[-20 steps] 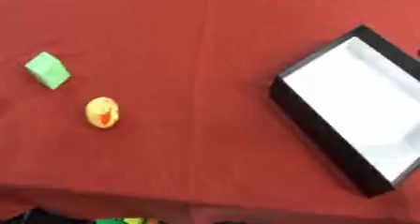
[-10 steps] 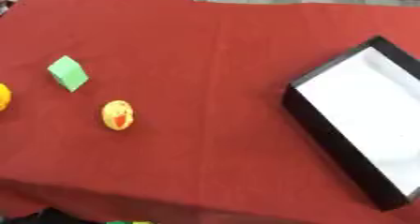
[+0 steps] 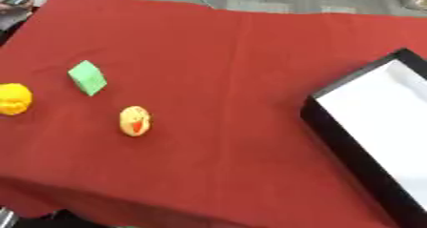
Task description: Pick up the objects with one hand, pass them to the other hand, and then place them into the box on the other side of the table.
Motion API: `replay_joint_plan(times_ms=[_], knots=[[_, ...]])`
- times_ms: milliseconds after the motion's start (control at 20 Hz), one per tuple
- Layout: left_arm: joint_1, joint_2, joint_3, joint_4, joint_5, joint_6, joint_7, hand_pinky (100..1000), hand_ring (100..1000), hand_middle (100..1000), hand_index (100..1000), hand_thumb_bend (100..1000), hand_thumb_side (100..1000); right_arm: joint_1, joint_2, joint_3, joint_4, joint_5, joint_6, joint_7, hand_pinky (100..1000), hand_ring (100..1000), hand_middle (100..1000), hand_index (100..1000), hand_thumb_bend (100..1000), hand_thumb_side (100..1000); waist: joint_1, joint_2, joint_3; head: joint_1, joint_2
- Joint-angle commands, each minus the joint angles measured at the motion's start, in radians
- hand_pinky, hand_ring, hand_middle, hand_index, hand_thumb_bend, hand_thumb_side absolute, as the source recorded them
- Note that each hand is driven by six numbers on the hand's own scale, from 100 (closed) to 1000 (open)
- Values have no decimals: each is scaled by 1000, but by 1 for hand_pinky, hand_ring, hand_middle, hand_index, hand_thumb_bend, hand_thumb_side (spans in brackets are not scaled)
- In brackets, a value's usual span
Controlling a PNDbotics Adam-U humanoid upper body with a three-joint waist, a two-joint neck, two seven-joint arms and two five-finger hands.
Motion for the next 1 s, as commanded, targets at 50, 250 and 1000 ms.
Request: replay_joint_plan(times_ms=[50,250,1000], knots=[[-43,96,-12,53,-18,8,-69,963,882,764,895,254,640,-1,-31,0,-21,11,-8,3,1000,1000,1000,1000,100,701,17,-12,3,6,-14],[-103,135,-47,121,-58,6,-168,962,891,772,886,361,554,1,-33,4,-21,14,-10,5,1000,1000,1000,1000,100,702,16,-13,4,12,-15],[-339,139,-168,351,-248,75,-468,961,905,794,856,514,530,2,-25,14,-21,48,-11,17,1000,1000,1000,1000,100,717,14,1,4,24,-4]])
